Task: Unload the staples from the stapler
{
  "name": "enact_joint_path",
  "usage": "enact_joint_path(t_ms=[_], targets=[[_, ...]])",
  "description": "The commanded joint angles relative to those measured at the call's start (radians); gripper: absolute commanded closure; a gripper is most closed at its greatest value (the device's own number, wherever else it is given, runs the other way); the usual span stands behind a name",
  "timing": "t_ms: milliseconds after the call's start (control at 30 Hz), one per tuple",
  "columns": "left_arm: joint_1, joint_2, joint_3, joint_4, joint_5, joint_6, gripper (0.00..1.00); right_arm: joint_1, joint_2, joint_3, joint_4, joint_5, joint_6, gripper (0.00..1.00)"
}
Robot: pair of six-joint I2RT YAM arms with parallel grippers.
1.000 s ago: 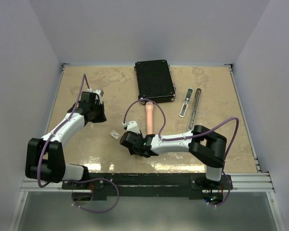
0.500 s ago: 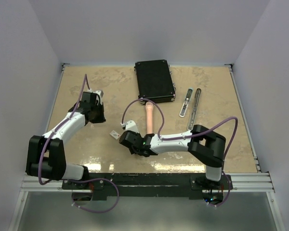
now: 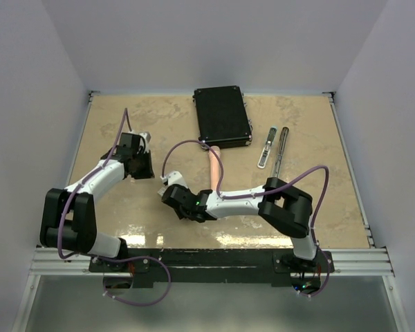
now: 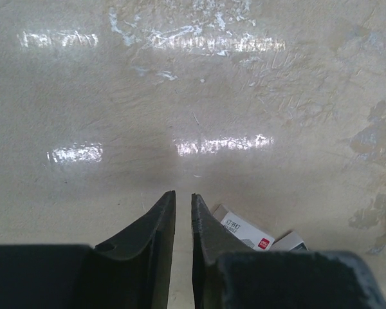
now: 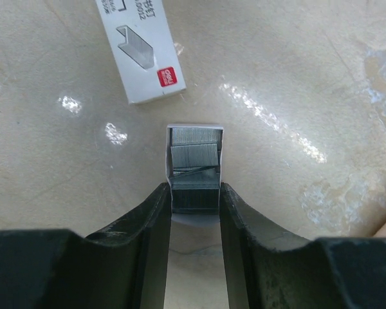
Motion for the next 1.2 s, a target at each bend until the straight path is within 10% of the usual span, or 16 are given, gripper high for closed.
enact_joint_path(t_ms=[0, 400, 1167], targets=[[0.008, 0.027, 0.001, 0.018, 0.063, 0.000, 0.78, -0.004, 0.054, 0.018, -0.002, -0.051, -0.043, 0.63], [0.008, -0.009, -0.011, 0.021, 0.046, -0.001, 0.75, -0.004, 0.009, -0.063, 0.024, -0.066, 0.002, 0.50], [0.008, -0.034, -0.034, 0.039, 0.129, -0.007, 0.71, -0.001, -0.040, -0.111, 0.076, -0.037, -0.009, 0.69]])
